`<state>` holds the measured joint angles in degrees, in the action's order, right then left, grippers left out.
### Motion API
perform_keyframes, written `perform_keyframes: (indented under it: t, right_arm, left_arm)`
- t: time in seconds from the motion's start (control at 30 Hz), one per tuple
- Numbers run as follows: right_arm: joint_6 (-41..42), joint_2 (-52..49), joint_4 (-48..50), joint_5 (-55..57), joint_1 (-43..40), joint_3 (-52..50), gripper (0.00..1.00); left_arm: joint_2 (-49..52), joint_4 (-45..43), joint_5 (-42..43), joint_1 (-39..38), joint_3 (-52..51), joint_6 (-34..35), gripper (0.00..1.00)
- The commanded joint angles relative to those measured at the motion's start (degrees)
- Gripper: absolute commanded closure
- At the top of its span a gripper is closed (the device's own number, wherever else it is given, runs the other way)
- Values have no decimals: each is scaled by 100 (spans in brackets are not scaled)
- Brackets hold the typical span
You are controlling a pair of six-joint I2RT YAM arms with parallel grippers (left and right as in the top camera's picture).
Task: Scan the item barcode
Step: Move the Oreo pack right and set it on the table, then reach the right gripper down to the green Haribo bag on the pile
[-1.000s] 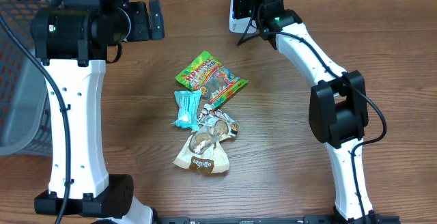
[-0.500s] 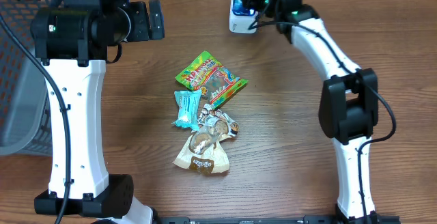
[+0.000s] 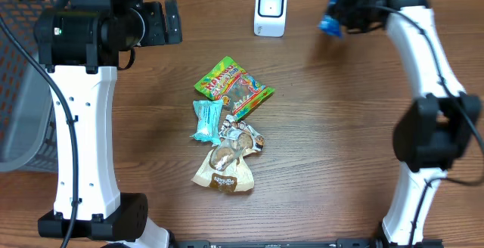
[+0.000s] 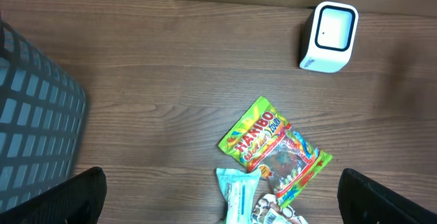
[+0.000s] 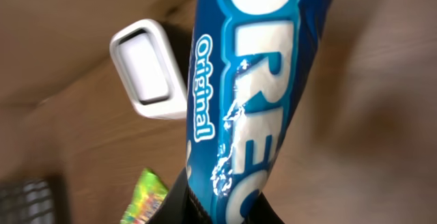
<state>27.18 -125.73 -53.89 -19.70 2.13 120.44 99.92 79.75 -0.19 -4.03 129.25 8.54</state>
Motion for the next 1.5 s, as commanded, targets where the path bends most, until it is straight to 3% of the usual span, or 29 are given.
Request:
perform_keyframes:
  t: [0.0,0.17,0.47,0.5,0.53,0.63,0.77,0.9,1.07,1.33,1.47]
  right_arm:
    - [-173,584,-815,1217,-245,162,96]
    - [809,577,-2100,2719,-492,-236,96]
    - [1058,577,-1292,3143,-866,-2035,96]
    - [1056,577,-1244,3047,-933,-2249,93]
    - [1056,577,-1303,2953,-960,-2280,82]
    - [892,584,-1436,2723,-1014,-2234,66]
    - [46,586,-1523,1845,-1008,-1950,43]
    - [-997,664,-1757,896,-791,-1412,39]
    - [-2468,800,-1685,-50,66,-970,24]
    - [-2769,581,-970,1451,2026,-986,5]
    - [-3185,400,-776,1921,2778,-986,4]
  left_arm:
    - [15,-7,2,-11,-15,-105,0]
    - [15,-4,2,-11,-15,-105,0]
    - [15,-7,2,-11,-15,-105,0]
    - [15,-7,2,-11,-15,-105,0]
    - [15,-7,2,-11,-15,-105,0]
    - [15,-7,2,-11,-15,-105,0]
    - [15,-7,2,-11,-15,-105,0]
    - [15,-7,2,-11,-15,-105,0]
    - [15,-7,2,-11,-15,-105,0]
    - [15,-7,2,-11,-15,-105,0]
    - [15,-7,2,-11,-15,-105,0]
